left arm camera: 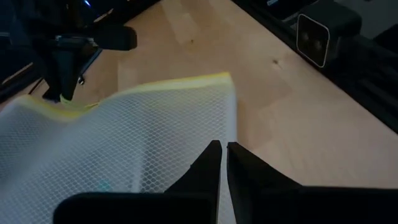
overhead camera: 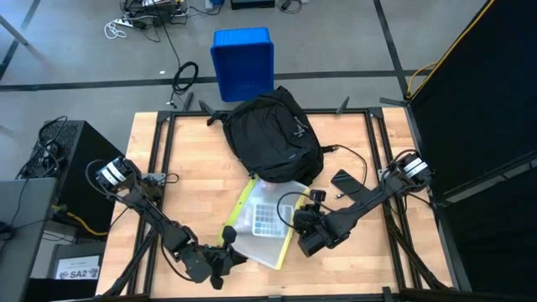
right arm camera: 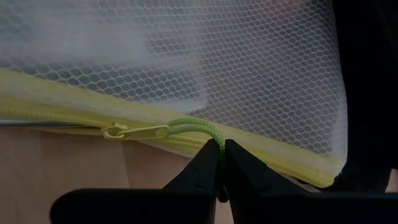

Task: Unpack backpack
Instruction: Open the yellow zip bag

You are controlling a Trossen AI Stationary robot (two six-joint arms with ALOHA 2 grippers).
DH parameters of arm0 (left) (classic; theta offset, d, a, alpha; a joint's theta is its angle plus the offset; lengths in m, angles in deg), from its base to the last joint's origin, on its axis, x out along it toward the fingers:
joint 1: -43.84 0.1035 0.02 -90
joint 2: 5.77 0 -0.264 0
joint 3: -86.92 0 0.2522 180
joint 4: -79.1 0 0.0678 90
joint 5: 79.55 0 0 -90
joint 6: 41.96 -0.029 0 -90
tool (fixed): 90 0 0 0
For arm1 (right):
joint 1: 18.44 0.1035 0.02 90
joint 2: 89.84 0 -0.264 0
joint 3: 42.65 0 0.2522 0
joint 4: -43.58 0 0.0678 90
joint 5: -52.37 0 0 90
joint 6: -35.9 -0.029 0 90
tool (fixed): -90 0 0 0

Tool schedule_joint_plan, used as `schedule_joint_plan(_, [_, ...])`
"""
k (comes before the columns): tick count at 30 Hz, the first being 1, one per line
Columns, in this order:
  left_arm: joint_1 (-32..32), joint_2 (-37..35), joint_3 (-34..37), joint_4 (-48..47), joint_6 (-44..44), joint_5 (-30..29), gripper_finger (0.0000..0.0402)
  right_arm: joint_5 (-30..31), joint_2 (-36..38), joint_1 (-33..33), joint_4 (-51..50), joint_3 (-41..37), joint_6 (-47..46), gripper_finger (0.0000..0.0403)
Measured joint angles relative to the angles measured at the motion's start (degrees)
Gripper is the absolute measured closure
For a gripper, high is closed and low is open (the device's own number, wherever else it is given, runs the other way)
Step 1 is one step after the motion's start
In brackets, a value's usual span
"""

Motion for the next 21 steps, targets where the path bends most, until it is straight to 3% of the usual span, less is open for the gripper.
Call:
schedule_joint_plan(13, [0.55,0.0,0.0,-2.76,4.37,0.02,0.0402,0.19,0.0,-0.22,0.14,0.0,0.84,0.0403])
schedule_joint_plan(21, [0.57,0.0,0.0,-2.74,4.37,0.0,0.0402,4.05,0.02,-0.29,0.89,0.02,2.16,0.0398])
